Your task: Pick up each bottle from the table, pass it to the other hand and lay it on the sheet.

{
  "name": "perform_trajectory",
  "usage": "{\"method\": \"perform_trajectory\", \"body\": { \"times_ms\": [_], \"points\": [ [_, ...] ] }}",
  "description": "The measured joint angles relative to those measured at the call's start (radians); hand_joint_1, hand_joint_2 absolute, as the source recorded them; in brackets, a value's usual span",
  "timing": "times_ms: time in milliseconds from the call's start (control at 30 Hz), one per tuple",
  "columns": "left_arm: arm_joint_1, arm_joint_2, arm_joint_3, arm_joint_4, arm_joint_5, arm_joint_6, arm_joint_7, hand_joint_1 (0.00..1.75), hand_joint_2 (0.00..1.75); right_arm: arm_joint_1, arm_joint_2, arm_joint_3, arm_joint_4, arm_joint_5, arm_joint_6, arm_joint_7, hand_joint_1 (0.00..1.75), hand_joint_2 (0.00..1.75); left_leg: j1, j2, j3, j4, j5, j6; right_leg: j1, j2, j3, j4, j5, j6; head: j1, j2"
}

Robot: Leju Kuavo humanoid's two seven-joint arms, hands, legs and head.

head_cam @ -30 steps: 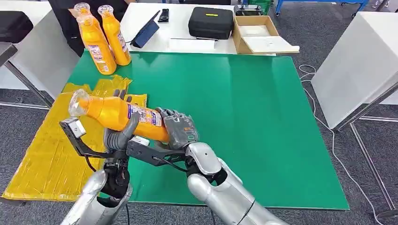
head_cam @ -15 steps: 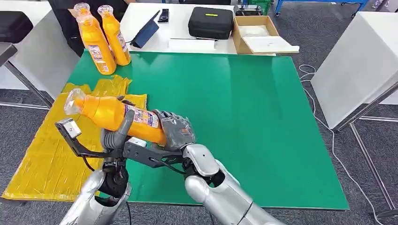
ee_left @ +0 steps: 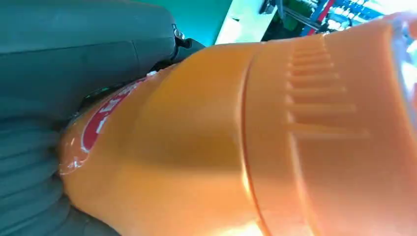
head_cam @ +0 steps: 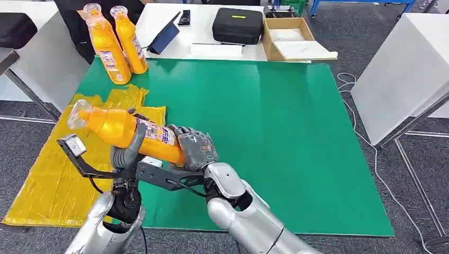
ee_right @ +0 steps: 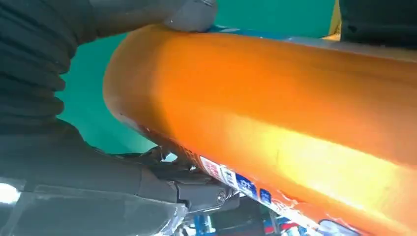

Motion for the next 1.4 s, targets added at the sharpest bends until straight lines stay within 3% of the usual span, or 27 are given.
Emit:
{"method": "perform_trajectory", "body": {
  "times_ms": [200, 233, 267, 300, 633, 967, 1400],
  "points": [
    [0.019, 0.006, 0.029, -0.024, 0.016, -0.018, -0.003, 1.75, 1.75, -0.009, 0.010, 0.003, 0.007, -0.006, 0.007, -0.015, 1.75, 1.75, 0.000, 0.000, 0.000, 0.000, 0.000, 0.000, 0.000, 0.000, 0.000, 0.000, 0.000, 0.000, 0.000, 0.000],
    [0.026, 0.007, 0.035, -0.029, 0.016, -0.021, -0.006, 1.75, 1.75, -0.009, 0.010, 0.005, 0.007, -0.006, 0.006, -0.018, 1.52, 1.75, 0.000, 0.000, 0.000, 0.000, 0.000, 0.000, 0.000, 0.000, 0.000, 0.000, 0.000, 0.000, -0.001, 0.000],
    [0.030, 0.008, 0.039, -0.032, 0.016, -0.024, -0.008, 1.75, 1.75, -0.008, 0.010, 0.006, 0.007, -0.007, 0.004, -0.021, 0.00, 1.75, 0.000, 0.000, 0.000, 0.000, 0.000, 0.000, 0.000, 0.000, 0.000, 0.000, 0.000, 0.000, 0.000, 0.000],
    [0.036, 0.008, 0.042, -0.033, 0.016, -0.029, -0.012, 1.75, 1.75, -0.007, 0.010, 0.006, 0.007, -0.007, 0.002, -0.023, 0.00, 0.00, 0.000, 0.000, 0.000, 0.000, 0.000, 0.000, 0.000, 0.000, 0.000, 0.000, 0.000, 0.000, 0.000, 0.000],
    [0.104, 0.018, 0.094, -0.065, 0.005, -0.053, -0.042, 1.75, 1.75, 0.042, -0.015, 0.027, -0.021, -0.039, -0.046, -0.022, 0.00, 0.00, 0.000, 0.000, 0.000, 0.000, 0.000, 0.000, 0.000, 0.000, 0.000, 0.000, 0.000, 0.000, 0.000, 0.000],
    [0.155, 0.036, 0.175, -0.116, -0.010, -0.084, -0.036, 1.75, 1.75, 0.107, -0.145, -0.005, -0.241, -0.006, -0.057, 0.018, 0.00, 0.00, 0.000, 0.000, 0.000, 0.000, 0.000, 0.000, 0.000, 0.000, 0.000, 0.000, 0.000, 0.000, 0.000, 0.000],
    [0.155, 0.082, 0.278, -0.116, -0.239, -0.031, -0.106, 1.75, 1.75, 0.176, -0.260, -0.183, -0.481, 0.133, -0.032, 0.010, 0.00, 0.00, 0.000, 0.000, 0.001, 0.000, 0.000, 0.000, 0.000, 0.000, 0.000, 0.000, 0.000, 0.000, 0.000, 0.000]
  ]
}}
